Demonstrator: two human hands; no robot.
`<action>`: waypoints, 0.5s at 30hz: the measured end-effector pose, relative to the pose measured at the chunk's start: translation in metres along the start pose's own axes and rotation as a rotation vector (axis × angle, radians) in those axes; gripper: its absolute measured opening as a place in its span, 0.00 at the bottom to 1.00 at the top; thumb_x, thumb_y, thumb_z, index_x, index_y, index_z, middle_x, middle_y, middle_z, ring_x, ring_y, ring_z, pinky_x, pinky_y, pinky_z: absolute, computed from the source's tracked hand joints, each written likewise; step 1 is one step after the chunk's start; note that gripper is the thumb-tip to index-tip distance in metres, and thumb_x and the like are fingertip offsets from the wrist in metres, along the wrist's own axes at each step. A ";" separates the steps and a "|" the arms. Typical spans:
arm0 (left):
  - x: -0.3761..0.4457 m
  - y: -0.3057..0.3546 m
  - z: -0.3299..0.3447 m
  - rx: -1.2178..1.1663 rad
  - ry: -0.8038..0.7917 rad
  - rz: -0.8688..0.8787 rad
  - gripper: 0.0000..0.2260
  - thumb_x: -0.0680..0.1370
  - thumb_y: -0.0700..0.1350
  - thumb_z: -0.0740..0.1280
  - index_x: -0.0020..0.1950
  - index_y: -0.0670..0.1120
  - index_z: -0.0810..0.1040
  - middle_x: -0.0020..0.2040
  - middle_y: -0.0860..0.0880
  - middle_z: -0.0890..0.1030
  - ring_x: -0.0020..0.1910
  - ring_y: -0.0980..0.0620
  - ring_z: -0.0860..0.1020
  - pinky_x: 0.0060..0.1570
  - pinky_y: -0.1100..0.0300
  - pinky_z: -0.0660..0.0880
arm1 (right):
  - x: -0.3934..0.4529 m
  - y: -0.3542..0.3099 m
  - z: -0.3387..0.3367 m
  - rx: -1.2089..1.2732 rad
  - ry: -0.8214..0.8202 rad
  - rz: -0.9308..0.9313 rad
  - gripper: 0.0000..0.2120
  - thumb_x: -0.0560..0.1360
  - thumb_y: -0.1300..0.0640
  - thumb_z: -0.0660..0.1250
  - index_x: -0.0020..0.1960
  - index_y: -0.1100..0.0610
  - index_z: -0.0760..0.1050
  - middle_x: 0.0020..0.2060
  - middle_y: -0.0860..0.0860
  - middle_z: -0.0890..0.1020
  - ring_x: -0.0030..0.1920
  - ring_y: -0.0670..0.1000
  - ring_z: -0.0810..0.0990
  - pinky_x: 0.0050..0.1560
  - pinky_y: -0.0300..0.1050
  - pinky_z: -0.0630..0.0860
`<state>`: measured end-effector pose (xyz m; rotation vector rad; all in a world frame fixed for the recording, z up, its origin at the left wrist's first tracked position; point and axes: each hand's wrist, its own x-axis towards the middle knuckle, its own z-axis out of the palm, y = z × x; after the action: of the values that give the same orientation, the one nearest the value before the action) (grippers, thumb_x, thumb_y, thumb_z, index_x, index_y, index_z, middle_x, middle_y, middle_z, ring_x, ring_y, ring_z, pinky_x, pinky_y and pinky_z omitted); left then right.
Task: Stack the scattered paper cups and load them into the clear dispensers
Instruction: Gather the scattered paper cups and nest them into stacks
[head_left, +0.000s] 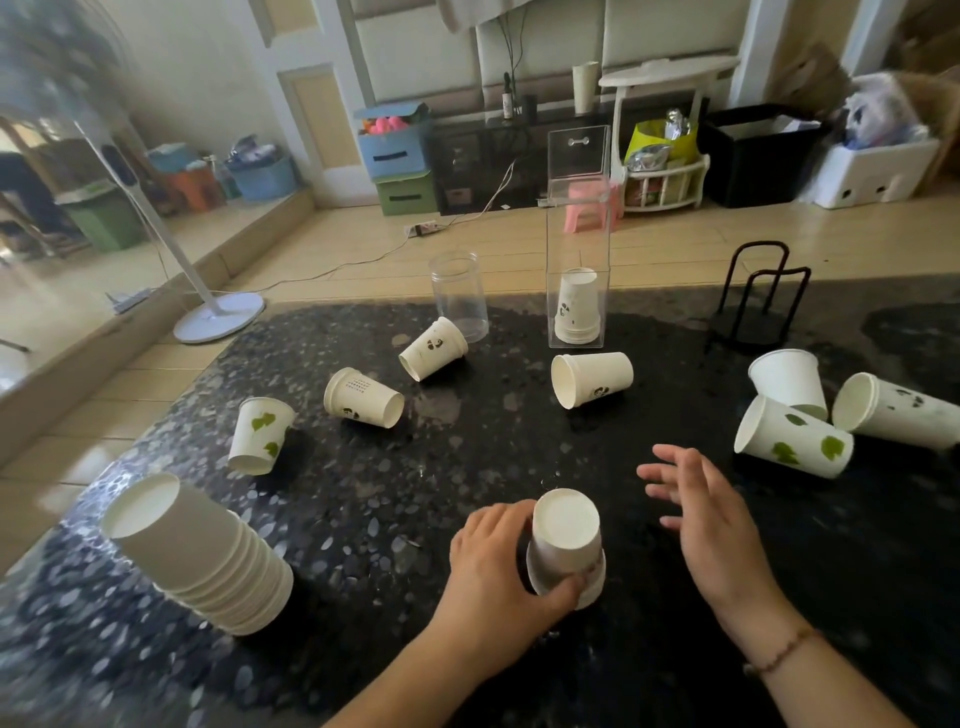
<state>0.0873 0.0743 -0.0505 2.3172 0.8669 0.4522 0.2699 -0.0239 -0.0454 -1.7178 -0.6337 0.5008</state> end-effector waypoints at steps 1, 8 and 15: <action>-0.001 0.000 0.002 0.020 -0.008 -0.012 0.32 0.66 0.68 0.66 0.68 0.63 0.67 0.60 0.72 0.68 0.67 0.66 0.63 0.72 0.57 0.60 | 0.000 0.001 0.001 -0.003 -0.002 -0.008 0.28 0.77 0.36 0.45 0.66 0.49 0.71 0.55 0.45 0.80 0.56 0.46 0.78 0.57 0.51 0.75; -0.004 -0.007 0.001 0.117 -0.099 -0.077 0.32 0.68 0.67 0.68 0.70 0.64 0.63 0.64 0.70 0.65 0.69 0.64 0.58 0.73 0.57 0.53 | -0.001 0.003 0.010 -0.048 -0.051 -0.012 0.30 0.78 0.33 0.44 0.65 0.48 0.72 0.55 0.43 0.80 0.57 0.45 0.78 0.59 0.52 0.75; -0.006 -0.016 -0.004 0.117 -0.265 -0.121 0.36 0.68 0.64 0.70 0.73 0.63 0.61 0.69 0.65 0.65 0.72 0.61 0.57 0.75 0.54 0.53 | -0.002 -0.004 0.019 -0.085 -0.160 -0.032 0.22 0.77 0.34 0.47 0.60 0.43 0.73 0.54 0.42 0.80 0.56 0.44 0.78 0.60 0.53 0.76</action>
<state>0.0738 0.0811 -0.0584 2.3448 0.9157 0.0414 0.2561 -0.0105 -0.0460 -1.7558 -0.8054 0.6003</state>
